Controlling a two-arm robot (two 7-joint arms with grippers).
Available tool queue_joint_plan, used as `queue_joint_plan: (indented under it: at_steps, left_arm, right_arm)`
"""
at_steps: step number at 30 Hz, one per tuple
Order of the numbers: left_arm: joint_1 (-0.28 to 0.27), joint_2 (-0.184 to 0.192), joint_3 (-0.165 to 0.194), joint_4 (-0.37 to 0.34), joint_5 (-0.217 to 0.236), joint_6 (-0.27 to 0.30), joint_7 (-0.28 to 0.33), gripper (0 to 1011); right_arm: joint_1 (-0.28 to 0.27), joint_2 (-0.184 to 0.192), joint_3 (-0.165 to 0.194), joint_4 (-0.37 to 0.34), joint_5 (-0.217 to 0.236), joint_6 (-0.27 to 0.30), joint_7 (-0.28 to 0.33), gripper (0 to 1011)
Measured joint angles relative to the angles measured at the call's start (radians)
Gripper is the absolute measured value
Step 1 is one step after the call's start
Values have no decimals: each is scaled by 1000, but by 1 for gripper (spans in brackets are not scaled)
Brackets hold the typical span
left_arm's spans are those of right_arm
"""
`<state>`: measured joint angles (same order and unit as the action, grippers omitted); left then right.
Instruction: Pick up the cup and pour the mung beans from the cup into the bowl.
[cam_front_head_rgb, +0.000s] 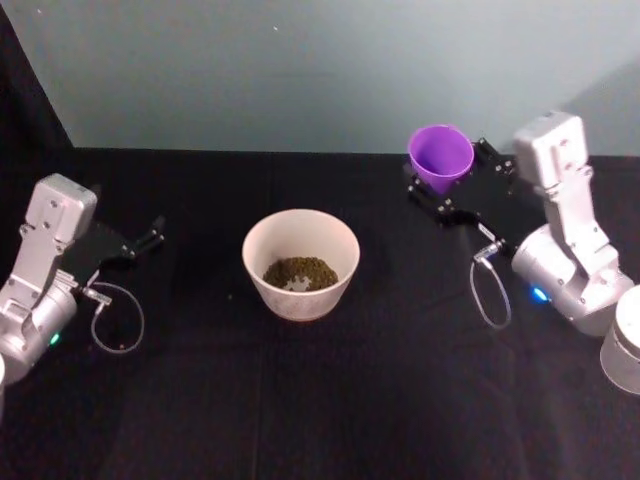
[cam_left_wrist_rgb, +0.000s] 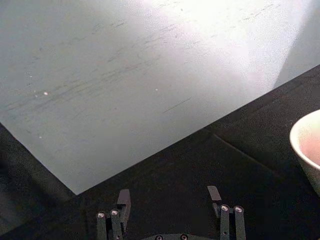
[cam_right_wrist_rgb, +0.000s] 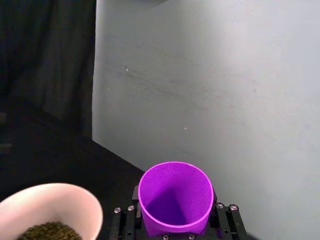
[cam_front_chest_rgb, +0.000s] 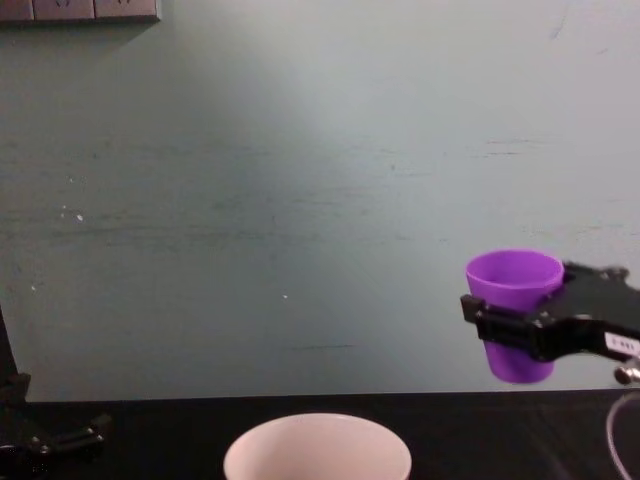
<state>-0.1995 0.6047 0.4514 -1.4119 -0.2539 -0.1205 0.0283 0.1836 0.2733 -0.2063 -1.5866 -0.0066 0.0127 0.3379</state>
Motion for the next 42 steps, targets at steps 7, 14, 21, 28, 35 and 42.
queue_joint_plan:
  at_steps: [7,14,21,28,35,42]
  left_arm:
    - [0,0,0,0,0,0,0,1000]
    - [0,0,0,0,0,0,0,1000]
    - [0,0,0,0,0,0,0,1000]
    - [0,0,0,0,0,0,0,1000]
    - [0,0,0,0,0,0,0,1000]
    - [0,0,0,0,0,0,0,1000]
  right_arm:
    - [1,-4,24,105,131,-56,66,729]
    - [4,-10,17,209,215,-108,118,729]
    - [8,-10,-9,268,238,-130,127,729]
    - [10,-5,-34,288,244,-141,128,729]
    - [12,3,-55,293,249,-149,122,729]
    - [12,11,-68,300,260,-155,106,822]
